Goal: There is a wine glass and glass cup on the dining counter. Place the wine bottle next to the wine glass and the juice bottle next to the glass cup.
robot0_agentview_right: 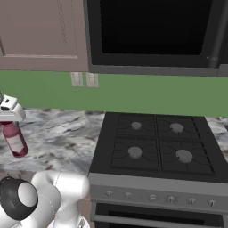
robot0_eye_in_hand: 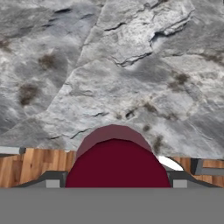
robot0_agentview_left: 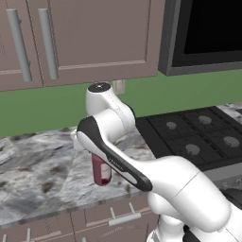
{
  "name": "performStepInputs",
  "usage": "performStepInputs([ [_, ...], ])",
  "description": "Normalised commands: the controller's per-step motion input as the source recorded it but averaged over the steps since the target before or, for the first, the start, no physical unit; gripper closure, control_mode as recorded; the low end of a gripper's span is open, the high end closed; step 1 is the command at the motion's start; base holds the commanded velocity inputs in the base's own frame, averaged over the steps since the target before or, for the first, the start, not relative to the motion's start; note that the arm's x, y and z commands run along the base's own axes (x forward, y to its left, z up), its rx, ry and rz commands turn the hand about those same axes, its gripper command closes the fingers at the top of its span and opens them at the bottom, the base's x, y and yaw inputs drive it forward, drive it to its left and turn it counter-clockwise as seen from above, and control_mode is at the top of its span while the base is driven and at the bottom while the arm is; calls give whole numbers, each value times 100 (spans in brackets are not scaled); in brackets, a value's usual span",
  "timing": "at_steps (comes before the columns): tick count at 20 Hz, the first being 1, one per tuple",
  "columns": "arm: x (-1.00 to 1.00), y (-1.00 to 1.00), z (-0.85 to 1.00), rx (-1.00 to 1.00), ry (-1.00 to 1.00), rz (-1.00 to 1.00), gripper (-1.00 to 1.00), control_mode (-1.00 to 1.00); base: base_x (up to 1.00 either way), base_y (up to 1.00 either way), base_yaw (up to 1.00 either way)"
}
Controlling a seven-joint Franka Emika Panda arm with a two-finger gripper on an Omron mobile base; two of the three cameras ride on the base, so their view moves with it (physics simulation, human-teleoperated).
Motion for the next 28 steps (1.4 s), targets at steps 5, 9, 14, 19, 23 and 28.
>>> performStepInputs([
  [5,0,0,0,0,0,0,100,-100,0,0,0],
  [9,0,0,0,0,0,0,100,100,0,0,0],
  [14,0,0,0,0,0,0,100,100,-20,0,0],
  [19,0,0,0,0,0,0,100,100,-51,1,0],
  [23,0,0,0,0,0,0,100,100,-55,1,0],
  [28,0,0,0,0,0,0,100,100,-61,4,0],
])
